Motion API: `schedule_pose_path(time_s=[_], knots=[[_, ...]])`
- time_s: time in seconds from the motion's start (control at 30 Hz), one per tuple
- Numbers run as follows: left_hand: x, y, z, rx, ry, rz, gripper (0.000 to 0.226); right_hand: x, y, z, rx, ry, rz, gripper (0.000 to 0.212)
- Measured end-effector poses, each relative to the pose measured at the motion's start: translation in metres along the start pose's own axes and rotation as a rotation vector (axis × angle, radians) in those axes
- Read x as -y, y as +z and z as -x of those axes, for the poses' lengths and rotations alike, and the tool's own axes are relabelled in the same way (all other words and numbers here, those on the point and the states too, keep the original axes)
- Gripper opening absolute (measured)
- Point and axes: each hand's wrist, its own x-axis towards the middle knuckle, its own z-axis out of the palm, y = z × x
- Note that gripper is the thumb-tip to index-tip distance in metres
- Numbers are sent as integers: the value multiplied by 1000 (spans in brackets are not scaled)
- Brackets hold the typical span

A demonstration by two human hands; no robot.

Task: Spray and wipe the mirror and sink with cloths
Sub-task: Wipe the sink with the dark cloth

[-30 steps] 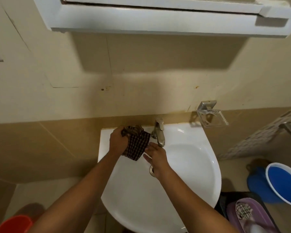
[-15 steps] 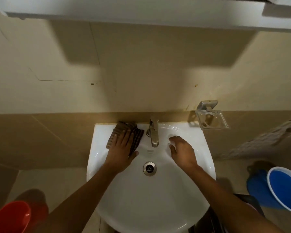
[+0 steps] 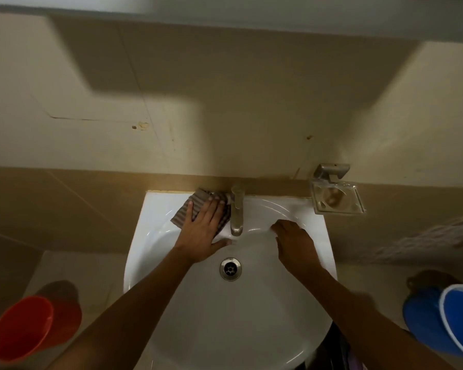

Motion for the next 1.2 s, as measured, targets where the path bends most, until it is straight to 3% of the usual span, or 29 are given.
schedule_pose_path(time_s=[0.17,0.27,0.5,0.67,0.87,1.03,1.2], knots=[[35,-4,13,-7,-78,11,82,-3,3,-1,-28,-26,6,47],[69,-6,32,17,-168,-5,82,0,3,-4,-17,-12,16,47],[97,-7,56,34,-449,108,128,6,8,-9,-31,60,-2,36],[78,-4,59,20,-321,15,122,16,10,-9,-21,107,10,40],[48,-10,21,79,-165,14,135,21,3,-7,10,124,-20,49],[11,-9,12,116,3,-1,114,21,-3,1,50,91,-19,51],[9,-11,-1,74,62,1,98,11,-8,14,61,215,67,60]])
